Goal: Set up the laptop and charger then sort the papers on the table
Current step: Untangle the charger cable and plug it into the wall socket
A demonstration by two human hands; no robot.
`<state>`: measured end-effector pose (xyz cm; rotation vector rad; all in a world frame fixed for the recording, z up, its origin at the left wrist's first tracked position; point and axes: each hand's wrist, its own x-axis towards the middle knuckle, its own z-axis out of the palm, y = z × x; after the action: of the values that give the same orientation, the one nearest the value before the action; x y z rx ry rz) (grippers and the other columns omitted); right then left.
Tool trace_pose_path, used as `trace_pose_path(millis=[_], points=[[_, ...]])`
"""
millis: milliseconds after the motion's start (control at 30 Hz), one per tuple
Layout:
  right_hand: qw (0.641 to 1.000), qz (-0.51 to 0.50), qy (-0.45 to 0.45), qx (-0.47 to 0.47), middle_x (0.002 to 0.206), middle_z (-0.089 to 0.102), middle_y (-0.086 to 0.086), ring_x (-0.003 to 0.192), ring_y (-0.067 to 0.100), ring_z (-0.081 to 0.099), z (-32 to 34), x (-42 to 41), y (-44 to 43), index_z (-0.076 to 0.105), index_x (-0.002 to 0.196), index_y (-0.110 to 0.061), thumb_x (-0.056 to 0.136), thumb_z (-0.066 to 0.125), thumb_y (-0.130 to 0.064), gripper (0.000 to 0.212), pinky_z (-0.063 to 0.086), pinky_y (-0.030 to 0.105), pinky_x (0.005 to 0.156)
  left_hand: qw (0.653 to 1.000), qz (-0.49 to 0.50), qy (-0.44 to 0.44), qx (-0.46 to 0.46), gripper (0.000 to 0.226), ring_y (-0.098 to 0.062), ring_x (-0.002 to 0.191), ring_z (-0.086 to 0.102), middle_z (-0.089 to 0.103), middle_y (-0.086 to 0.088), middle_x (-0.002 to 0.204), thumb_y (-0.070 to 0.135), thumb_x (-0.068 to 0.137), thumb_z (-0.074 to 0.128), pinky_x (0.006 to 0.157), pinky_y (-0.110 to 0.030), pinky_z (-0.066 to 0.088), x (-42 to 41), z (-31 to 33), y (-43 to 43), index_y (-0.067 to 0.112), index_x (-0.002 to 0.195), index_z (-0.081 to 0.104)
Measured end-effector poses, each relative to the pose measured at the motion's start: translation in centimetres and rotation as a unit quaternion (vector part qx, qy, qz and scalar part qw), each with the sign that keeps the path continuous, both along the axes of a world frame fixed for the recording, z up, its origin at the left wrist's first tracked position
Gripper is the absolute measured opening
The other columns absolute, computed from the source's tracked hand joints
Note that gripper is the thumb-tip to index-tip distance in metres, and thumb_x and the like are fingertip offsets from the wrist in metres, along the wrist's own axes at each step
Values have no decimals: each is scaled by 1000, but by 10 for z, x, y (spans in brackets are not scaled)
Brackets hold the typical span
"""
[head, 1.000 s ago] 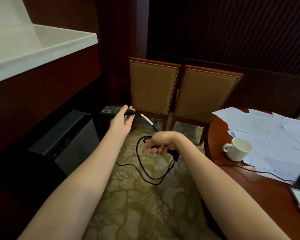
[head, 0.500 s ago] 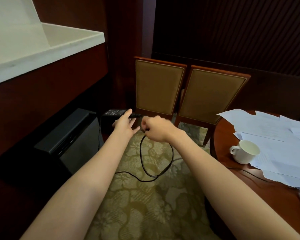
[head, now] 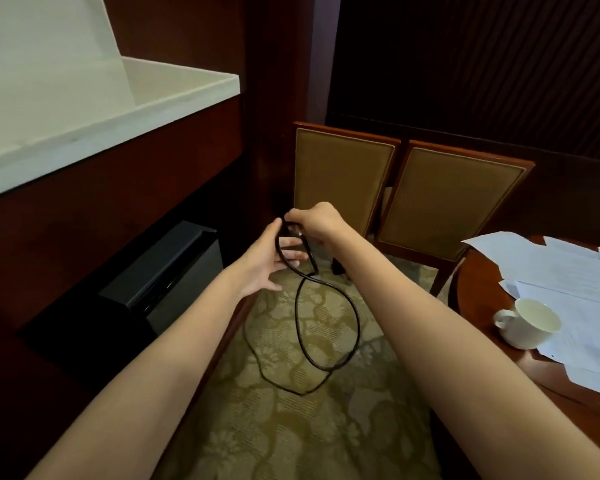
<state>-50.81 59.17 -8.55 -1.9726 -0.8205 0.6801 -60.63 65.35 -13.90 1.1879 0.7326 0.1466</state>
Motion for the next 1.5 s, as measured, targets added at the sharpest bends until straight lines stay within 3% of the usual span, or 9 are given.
trace_pose_path(millis=[300,633,733,833,1000,1200,1333,1433,1500], points=[[966,3,255,-44,26,34,-9,20,6,26,-5,21,40,36,55,-18,95,42,-27,42,18,9,30,970,86,-77,213,31,1,38,32,30,9,50,22,102,35,61,-23,39,-11,4,31,17,73,43],[955,156,228,-104,72,55,2,58,10,53,-12,18,58,54,79,-11,99,42,-16,24,45,21,59,948,46,41,312,40,-8,76,47,46,2,97,20,92,57,60,-19,42,-12,-9,43,26,128,42],[950,208,210,-101,66,46,0,55,9,43,-10,16,58,53,74,-10,97,43,-14,26,41,19,53,870,-22,146,470,71,-23,112,40,32,-5,119,31,80,72,98,-35,39,-10,-11,46,30,137,31],[944,260,172,-109,61,42,-2,51,7,39,-14,18,52,53,69,-12,97,44,-18,30,39,16,48,786,10,179,591,37,-25,107,49,51,-5,115,26,81,69,86,-32,39,-7,-10,51,15,114,57],[959,261,60,-91,69,53,-5,62,7,45,-19,20,41,63,73,-16,98,45,-28,32,37,18,58,863,73,96,491,30,-11,63,51,52,1,58,9,87,60,57,-21,35,4,-27,54,17,59,54],[984,163,36,-66,145,39,8,134,20,36,-49,48,9,40,139,-5,98,28,-5,43,30,16,101,912,109,-15,396,43,-12,54,34,36,1,54,42,77,61,56,-28,24,8,-34,46,-1,78,63],[986,53,152,-41,153,26,8,140,24,27,-77,42,-4,25,147,-13,103,18,-35,50,19,34,113,926,82,-32,367,20,-9,50,33,35,4,51,24,89,62,54,-26,26,12,-24,36,9,75,62],[978,-1,198,-69,107,62,11,86,24,61,-93,46,-14,36,139,-14,99,20,-50,56,43,34,85,948,90,-38,301,12,-2,35,31,33,11,40,9,92,56,50,-25,27,13,-21,35,10,80,53],[977,-47,206,-29,65,48,1,52,14,39,-97,48,-20,51,122,-10,99,35,-43,44,33,25,53,960,108,-6,259,33,-1,28,29,32,-2,49,-4,90,51,45,-23,26,14,-20,39,12,64,40]])
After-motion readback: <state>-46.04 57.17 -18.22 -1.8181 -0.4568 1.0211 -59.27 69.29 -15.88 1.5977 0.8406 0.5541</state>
